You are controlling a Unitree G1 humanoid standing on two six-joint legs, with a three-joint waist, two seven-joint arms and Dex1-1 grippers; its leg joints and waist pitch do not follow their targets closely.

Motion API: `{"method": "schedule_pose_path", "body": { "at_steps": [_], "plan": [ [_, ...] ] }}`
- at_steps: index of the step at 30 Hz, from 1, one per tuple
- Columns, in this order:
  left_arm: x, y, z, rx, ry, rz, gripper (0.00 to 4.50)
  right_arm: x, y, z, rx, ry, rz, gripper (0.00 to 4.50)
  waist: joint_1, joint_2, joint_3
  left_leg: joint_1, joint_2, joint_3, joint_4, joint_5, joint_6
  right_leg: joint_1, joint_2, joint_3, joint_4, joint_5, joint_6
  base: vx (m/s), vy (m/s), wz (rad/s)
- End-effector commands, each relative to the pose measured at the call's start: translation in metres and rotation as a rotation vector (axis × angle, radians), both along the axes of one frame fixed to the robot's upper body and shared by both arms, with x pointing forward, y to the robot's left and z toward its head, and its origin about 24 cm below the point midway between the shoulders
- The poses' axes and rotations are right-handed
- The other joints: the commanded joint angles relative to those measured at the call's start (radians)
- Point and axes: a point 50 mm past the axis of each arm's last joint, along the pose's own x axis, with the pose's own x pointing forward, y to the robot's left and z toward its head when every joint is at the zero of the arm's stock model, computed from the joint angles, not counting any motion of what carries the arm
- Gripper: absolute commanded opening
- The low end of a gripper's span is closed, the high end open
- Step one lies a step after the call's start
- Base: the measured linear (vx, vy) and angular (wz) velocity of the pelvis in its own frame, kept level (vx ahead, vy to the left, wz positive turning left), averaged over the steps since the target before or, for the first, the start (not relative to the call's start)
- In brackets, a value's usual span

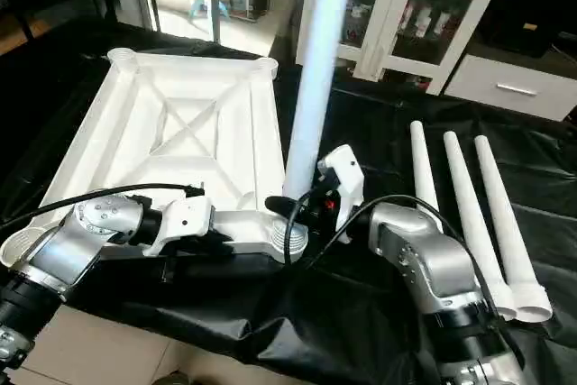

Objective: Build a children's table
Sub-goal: Insert table leg to table base

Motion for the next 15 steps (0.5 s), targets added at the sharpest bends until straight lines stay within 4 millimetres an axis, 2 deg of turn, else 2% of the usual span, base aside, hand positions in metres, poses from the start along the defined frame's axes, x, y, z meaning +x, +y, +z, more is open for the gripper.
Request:
{"method": "schedule_pose_path", "body": {
  "at_steps": [1, 15],
  "plan": [
    [-0.0026, 0.0016, -0.0092, 0.063, 0.024, -0.010, 0.03, 0.0022, 0.0009, -0.0011, -0.023, -0.007, 0.007, 1.88, -0.005, 0.005, -0.050, 0.023, 0.059, -0.021, -0.089, -0.225, -0.045, 0.012, -0.085, 0.038, -0.086, -0.116, -0.187, 0.000, 0.000, 0.00],
    [-0.0040, 0.0014, -0.0103, 0.060, 0.025, -0.005, 0.03, 0.0037, 0.0005, -0.0094, -0.034, -0.004, -0.004, 1.88, -0.007, 0.005, -0.047, 0.023, 0.061, -0.023, -0.093, -0.264, -0.051, 0.007, -0.087, 0.039, -0.092, -0.175, -0.178, 0.000, 0.000, 0.00]
  ]
}}
